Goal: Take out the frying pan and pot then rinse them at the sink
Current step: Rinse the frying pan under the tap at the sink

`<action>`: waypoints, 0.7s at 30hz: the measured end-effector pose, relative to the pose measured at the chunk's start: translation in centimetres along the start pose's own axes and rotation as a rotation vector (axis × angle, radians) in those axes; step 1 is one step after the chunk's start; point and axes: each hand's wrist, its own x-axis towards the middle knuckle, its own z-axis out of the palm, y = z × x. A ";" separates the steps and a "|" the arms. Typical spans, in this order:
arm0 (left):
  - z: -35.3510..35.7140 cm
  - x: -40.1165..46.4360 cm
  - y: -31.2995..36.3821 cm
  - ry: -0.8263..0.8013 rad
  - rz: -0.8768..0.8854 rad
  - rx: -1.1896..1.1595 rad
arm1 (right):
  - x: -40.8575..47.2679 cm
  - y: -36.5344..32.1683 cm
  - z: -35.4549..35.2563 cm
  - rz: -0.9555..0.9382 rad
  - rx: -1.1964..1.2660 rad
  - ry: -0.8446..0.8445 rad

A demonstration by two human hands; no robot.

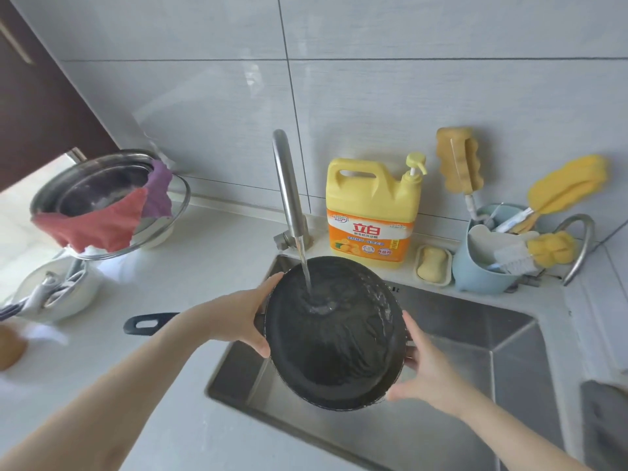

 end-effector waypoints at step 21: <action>8.1 4.0 3.4 1.047 0.454 0.235 | -2.5 -2.1 -9.0 -0.389 -0.654 0.605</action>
